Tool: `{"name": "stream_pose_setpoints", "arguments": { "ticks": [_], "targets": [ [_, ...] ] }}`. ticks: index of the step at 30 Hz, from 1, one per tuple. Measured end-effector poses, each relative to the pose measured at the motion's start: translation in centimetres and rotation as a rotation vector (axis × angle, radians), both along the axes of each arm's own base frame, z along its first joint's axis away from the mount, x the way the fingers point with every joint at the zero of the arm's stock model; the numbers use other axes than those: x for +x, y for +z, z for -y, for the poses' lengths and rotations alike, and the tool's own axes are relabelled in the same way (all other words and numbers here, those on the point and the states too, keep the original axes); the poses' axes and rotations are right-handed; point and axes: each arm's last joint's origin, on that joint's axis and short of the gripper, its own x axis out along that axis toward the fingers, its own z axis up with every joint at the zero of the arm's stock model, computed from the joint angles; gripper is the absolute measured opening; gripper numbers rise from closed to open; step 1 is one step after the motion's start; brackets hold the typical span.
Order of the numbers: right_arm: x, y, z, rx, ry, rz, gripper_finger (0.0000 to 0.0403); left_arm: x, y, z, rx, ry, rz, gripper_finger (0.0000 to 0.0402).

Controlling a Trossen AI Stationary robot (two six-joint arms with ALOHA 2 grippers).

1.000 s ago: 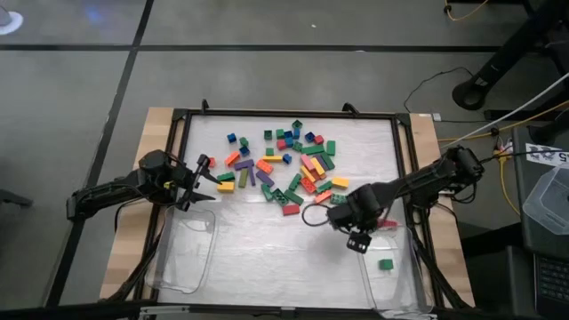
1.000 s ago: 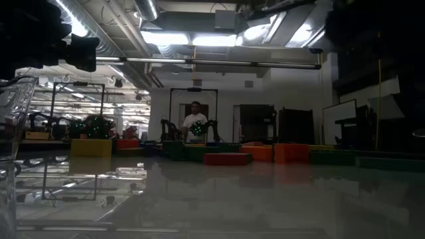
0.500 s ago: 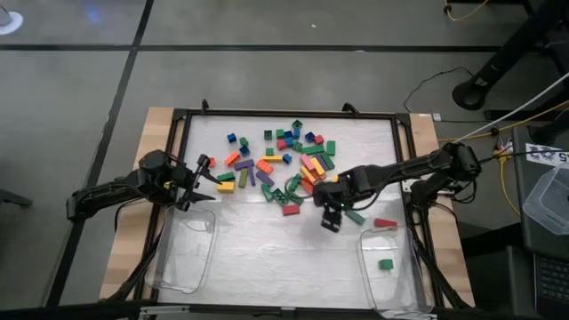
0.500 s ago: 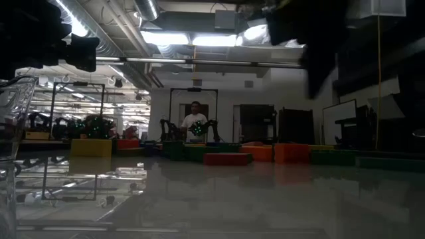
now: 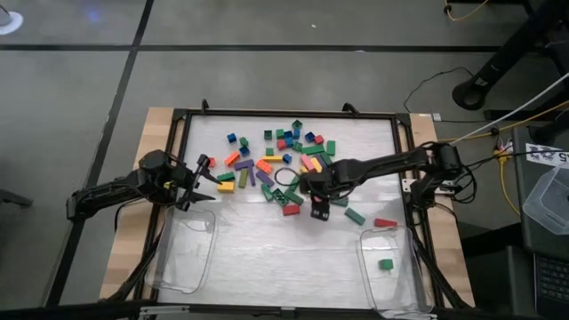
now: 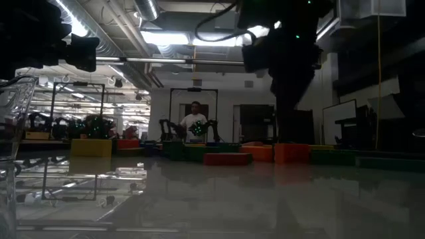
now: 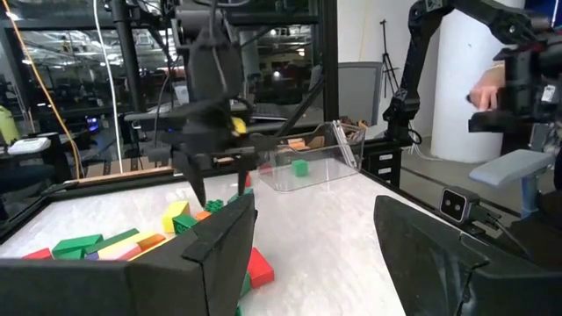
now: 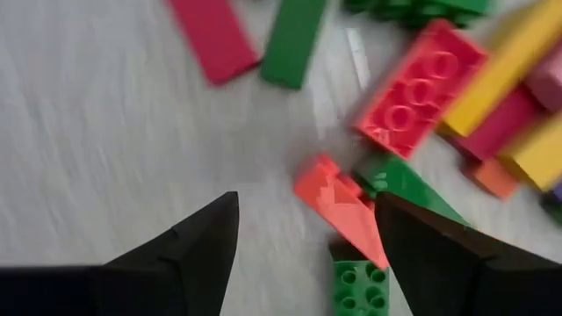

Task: Sort blocks by size
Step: Put the large orange game piece into the left transparent bin

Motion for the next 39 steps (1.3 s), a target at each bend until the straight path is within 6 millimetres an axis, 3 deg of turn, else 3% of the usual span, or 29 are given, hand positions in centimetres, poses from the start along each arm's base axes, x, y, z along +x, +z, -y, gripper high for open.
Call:
{"name": "stream_pose_setpoints", "arguments": {
  "ticks": [7,18,32,39],
  "targets": [
    [0.4,-1.9,-0.2,-0.058,0.228,-0.072,0.0266,0.0,0.0,0.0,0.000,0.000,0.000,0.0224],
    [1.1,-5.4,-0.1,-0.132,0.288,-0.183,0.0262,0.0,0.0,0.0,0.000,0.000,0.000,0.0224],
    [1.2,-5.8,-0.1,-0.129,0.330,-0.191,0.0117,0.0,0.0,0.0,0.000,0.000,0.000,0.0224],
    [1.3,-5.9,-0.1,-0.131,0.332,-0.187,0.0095,0.0,0.0,0.0,0.000,0.000,0.000,0.0224]
  ]
}}
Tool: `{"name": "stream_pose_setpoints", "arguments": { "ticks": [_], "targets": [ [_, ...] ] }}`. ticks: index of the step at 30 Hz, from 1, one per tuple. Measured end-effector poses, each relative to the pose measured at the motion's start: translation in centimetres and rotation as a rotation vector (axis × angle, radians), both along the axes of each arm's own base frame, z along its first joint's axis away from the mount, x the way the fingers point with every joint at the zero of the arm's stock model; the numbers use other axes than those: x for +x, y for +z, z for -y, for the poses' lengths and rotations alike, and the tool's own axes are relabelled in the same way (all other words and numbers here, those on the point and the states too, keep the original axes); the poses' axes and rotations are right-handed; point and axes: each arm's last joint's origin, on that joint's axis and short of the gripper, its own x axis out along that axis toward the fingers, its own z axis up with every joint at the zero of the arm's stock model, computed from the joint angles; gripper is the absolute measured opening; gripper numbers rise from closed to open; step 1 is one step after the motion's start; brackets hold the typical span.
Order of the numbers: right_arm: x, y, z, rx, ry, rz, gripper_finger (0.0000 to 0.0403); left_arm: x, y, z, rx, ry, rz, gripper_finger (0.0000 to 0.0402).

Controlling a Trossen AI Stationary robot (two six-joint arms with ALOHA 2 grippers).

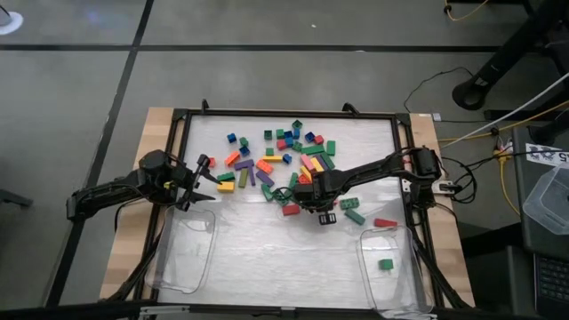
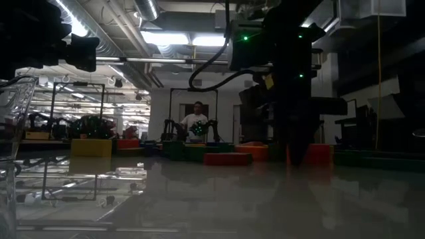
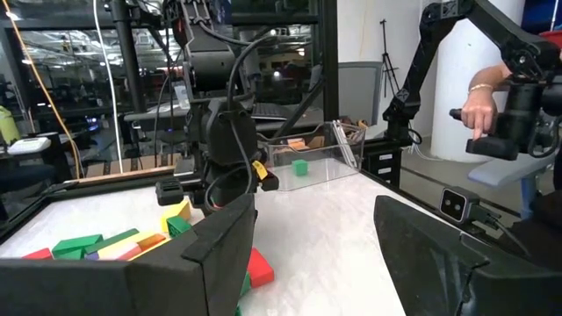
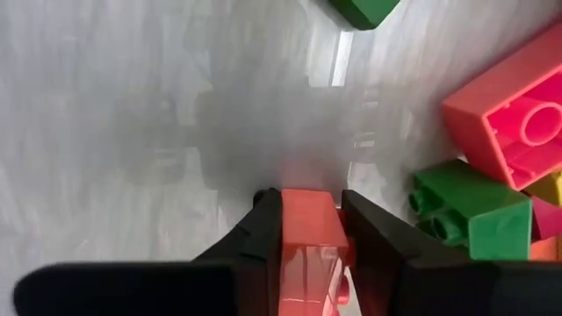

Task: Sort blocks by size
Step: Put the large orange game piece into the left transparent bin

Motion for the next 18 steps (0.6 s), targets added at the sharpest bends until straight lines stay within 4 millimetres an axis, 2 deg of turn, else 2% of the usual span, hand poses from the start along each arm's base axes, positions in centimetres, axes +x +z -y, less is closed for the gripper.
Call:
{"name": "stream_pose_setpoints", "arguments": {
  "ticks": [4,7,12,18],
  "targets": [
    [0.6,0.7,-0.1,0.019,0.000,0.025,0.0109,0.0,0.0,0.0,0.000,0.000,0.000,0.0224],
    [1.9,2.2,-0.3,0.061,0.004,0.093,0.0108,0.0,0.0,0.0,0.000,0.000,0.000,0.0224],
    [4.2,5.7,-0.6,0.087,0.041,0.241,0.0096,0.0,0.0,0.0,0.000,0.000,0.000,0.0224],
    [6.8,10.4,-1.0,0.176,0.129,0.483,0.0110,0.0,0.0,0.0,0.000,0.000,0.000,0.0224]
  ]
}}
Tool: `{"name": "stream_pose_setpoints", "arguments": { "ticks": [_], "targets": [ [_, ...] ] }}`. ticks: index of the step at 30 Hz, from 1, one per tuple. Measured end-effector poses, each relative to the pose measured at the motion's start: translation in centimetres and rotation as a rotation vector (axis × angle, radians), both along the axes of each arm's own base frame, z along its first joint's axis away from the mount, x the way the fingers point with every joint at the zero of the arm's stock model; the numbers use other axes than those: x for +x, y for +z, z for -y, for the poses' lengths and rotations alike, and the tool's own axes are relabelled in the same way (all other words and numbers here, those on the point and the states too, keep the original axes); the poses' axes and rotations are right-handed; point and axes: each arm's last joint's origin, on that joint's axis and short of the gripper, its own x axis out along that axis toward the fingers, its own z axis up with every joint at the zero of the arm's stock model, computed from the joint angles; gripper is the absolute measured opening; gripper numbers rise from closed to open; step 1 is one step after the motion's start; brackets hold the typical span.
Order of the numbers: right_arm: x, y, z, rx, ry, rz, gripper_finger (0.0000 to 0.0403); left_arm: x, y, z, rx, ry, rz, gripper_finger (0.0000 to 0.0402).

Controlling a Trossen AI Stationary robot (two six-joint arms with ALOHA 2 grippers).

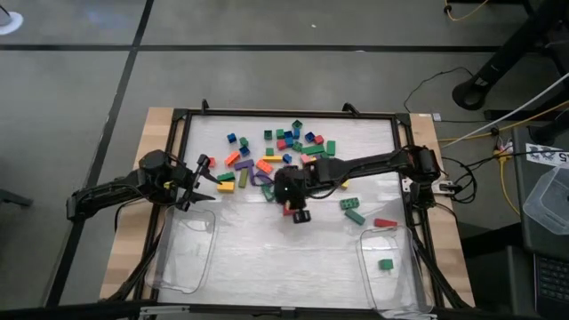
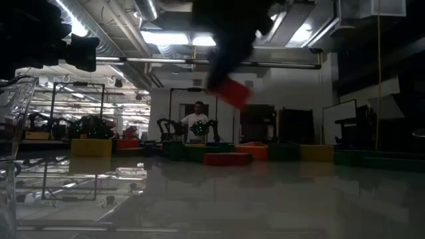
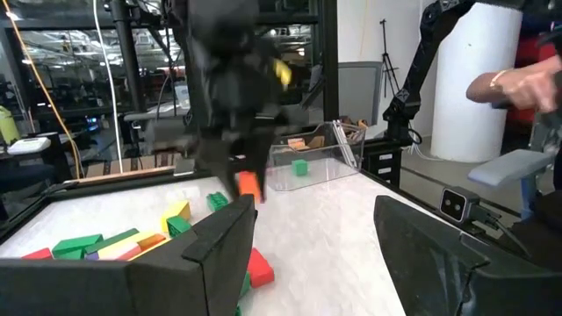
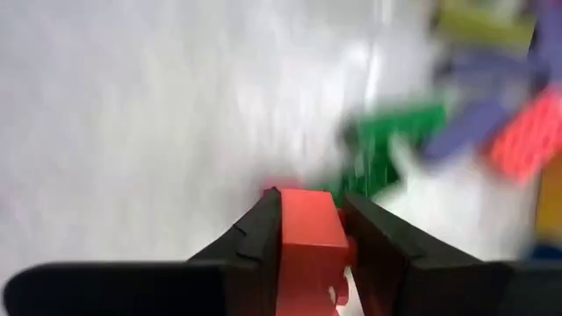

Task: Sort blocks by size
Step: Put the large orange game piece into the left transparent bin

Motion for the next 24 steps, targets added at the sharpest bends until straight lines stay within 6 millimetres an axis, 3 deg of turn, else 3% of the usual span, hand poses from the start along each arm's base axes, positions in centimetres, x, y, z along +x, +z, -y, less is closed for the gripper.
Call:
{"name": "stream_pose_setpoints", "arguments": {
  "ticks": [9,20,24],
  "targets": [
    [2.5,4.5,-0.6,0.085,0.151,0.358,0.0098,-0.1,0.5,0.0,0.029,-0.002,0.058,0.0224],
    [3.4,5.9,-0.7,0.069,0.174,0.533,0.0101,-0.3,1.9,0.2,-0.155,-0.033,0.131,0.0224],
    [3.6,6.2,-0.6,0.041,0.185,0.575,0.0102,-0.3,2.2,-0.2,-0.180,0.098,0.177,0.0224]
  ]
}}
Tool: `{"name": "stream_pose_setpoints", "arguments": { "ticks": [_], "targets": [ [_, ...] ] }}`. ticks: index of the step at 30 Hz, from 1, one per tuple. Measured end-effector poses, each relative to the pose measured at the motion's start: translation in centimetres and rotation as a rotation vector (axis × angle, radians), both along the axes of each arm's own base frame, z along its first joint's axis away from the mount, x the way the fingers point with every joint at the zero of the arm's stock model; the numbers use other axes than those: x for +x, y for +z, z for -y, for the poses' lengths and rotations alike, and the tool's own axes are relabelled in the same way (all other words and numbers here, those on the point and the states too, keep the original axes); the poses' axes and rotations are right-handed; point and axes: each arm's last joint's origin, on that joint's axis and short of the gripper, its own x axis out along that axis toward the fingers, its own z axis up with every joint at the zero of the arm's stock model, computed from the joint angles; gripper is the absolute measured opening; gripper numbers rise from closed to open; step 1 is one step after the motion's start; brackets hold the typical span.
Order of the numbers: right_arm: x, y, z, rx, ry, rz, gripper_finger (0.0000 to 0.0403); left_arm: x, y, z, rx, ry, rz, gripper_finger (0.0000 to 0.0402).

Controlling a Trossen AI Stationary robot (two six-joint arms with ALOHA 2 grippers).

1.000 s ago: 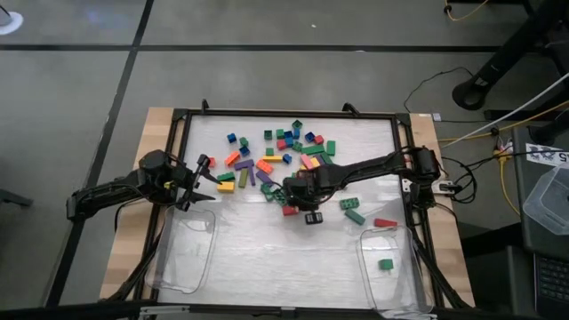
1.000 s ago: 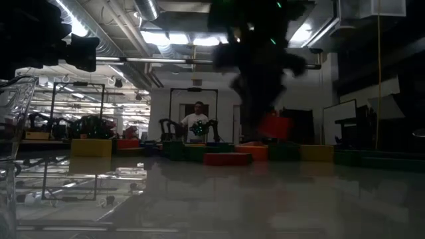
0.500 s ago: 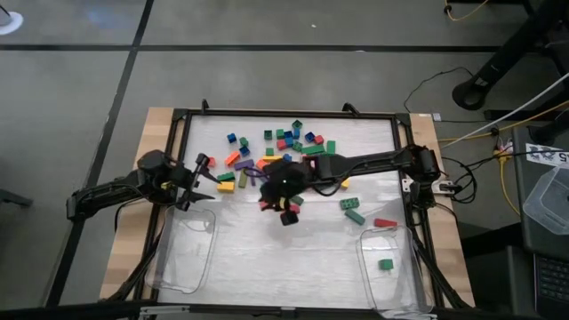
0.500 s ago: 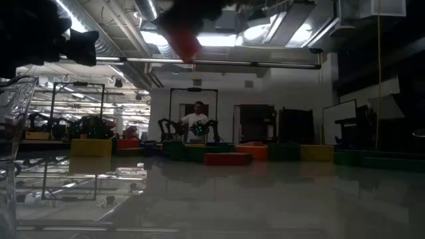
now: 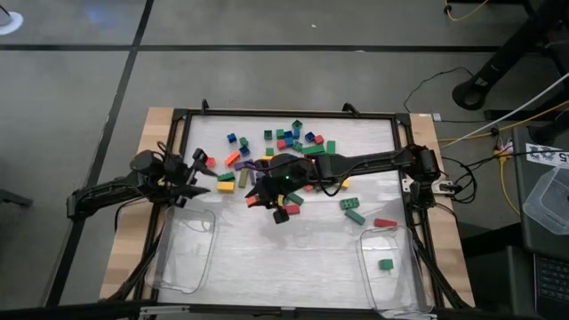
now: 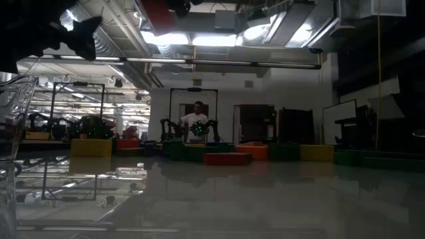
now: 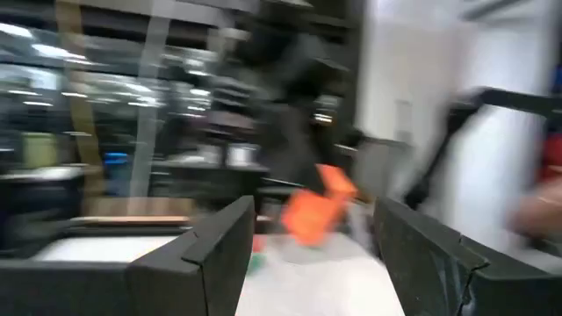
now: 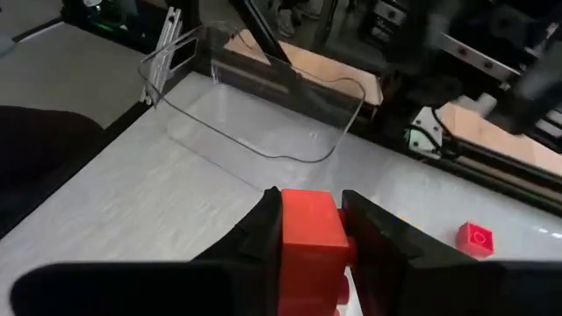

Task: Sort blocks by size
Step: Put the large orange game piece into the left transparent bin

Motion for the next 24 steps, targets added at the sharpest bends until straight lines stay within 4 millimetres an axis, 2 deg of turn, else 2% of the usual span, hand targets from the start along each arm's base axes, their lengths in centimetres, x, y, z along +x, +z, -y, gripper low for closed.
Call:
{"name": "stream_pose_setpoints", "arguments": {
  "ticks": [3,6,15,24],
  "targets": [
    [0.3,0.6,0.1,-0.007,-0.014,0.069,0.0109,0.1,-0.1,-0.4,0.022,0.151,0.004,0.0224],
    [0.6,1.3,0.3,-0.021,-0.020,0.157,0.0109,0.1,-0.1,-0.6,0.082,0.229,0.014,0.0224],
    [1.4,3.7,2.8,-0.013,-0.086,0.434,0.0106,-0.1,0.6,-0.6,0.123,0.253,0.089,0.0224],
    [2.7,2.4,5.4,-0.006,-0.140,0.499,0.0105,0.0,1.3,-0.6,0.181,0.285,0.155,0.0224]
  ]
}}
